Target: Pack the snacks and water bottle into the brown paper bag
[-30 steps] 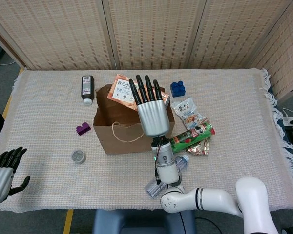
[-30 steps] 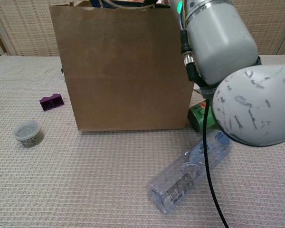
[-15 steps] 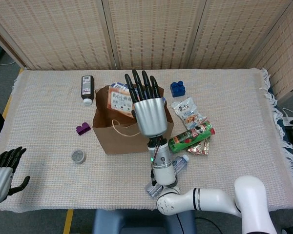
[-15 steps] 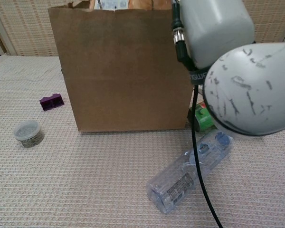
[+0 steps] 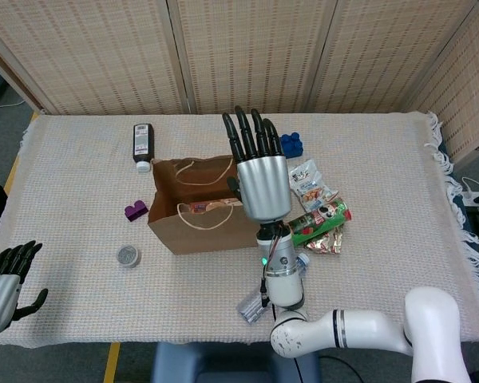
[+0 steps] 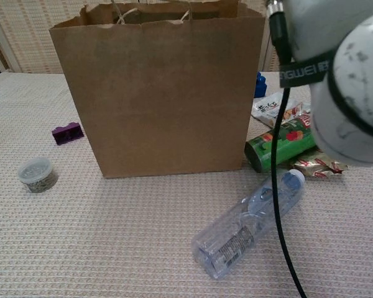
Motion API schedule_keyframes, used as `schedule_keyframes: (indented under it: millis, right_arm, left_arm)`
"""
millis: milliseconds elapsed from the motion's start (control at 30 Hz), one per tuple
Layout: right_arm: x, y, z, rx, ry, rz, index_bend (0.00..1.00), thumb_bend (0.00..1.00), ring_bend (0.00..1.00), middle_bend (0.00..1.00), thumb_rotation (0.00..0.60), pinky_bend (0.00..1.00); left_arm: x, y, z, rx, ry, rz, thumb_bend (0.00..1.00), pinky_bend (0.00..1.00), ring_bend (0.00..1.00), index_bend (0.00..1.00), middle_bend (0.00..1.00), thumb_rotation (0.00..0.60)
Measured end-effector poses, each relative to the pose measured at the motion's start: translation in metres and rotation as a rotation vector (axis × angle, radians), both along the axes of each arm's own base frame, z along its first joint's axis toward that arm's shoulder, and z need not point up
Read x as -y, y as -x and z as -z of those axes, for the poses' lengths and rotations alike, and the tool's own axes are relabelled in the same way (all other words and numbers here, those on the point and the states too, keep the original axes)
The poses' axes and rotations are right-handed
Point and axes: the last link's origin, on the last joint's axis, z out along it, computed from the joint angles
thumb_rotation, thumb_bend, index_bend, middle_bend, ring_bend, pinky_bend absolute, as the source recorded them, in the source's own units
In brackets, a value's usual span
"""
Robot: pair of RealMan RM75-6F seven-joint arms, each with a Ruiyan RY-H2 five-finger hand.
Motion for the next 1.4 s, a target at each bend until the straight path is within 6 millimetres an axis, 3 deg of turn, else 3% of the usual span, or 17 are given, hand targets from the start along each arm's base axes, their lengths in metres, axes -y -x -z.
schedule_keyframes:
  millis: [167, 433, 633, 800, 1000, 1200, 1400]
  right_arm:
    - [0.001, 0.038, -0.026, -0.032, -0.035, 0.055, 0.00, 0.00, 0.02, 0.04, 0.600, 0.13]
    - [-0.006, 0.128, -0.061, -0.160, -0.217, 0.219, 0.00, 0.00, 0.02, 0.04, 0.600, 0.13]
    - [-0.014, 0.186, -0.042, -0.228, -0.468, 0.354, 0.00, 0.00, 0.05, 0.04, 0.600, 0.13]
    - [-0.011, 0.223, -0.022, -0.316, -0.545, 0.443, 0.00, 0.00, 0.05, 0.04, 0.600, 0.13]
    - [-0.004, 0.236, 0.005, -0.383, -0.620, 0.501, 0.00, 0.00, 0.05, 0.02, 0.600, 0.11]
    - [0.003, 0.221, 0.026, -0.475, -0.673, 0.472, 0.00, 0.00, 0.00, 0.02, 0.600, 0.01]
    - [0.008, 0.210, 0.036, -0.569, -0.706, 0.448, 0.00, 0.00, 0.00, 0.01, 0.600, 0.00]
  left_arm:
    - [0.000, -0.001, 0.001, -0.002, 0.002, 0.003, 0.37, 0.04, 0.00, 0.00, 0.00, 0.600]
    - [0.001, -0.005, 0.008, -0.023, 0.020, 0.011, 0.37, 0.04, 0.00, 0.00, 0.00, 0.600]
    - [0.002, -0.009, 0.015, -0.032, 0.039, 0.025, 0.37, 0.04, 0.00, 0.00, 0.00, 0.600]
    - [0.001, -0.007, 0.016, -0.037, 0.046, 0.017, 0.37, 0.04, 0.00, 0.00, 0.00, 0.600]
    - [0.000, -0.005, 0.015, -0.034, 0.049, 0.012, 0.37, 0.04, 0.00, 0.00, 0.00, 0.600]
    - [0.000, -0.004, 0.016, -0.029, 0.056, 0.012, 0.36, 0.04, 0.00, 0.00, 0.00, 0.600]
    - [0.000, -0.003, 0.014, -0.019, 0.051, 0.008, 0.36, 0.04, 0.00, 0.00, 0.00, 0.600]
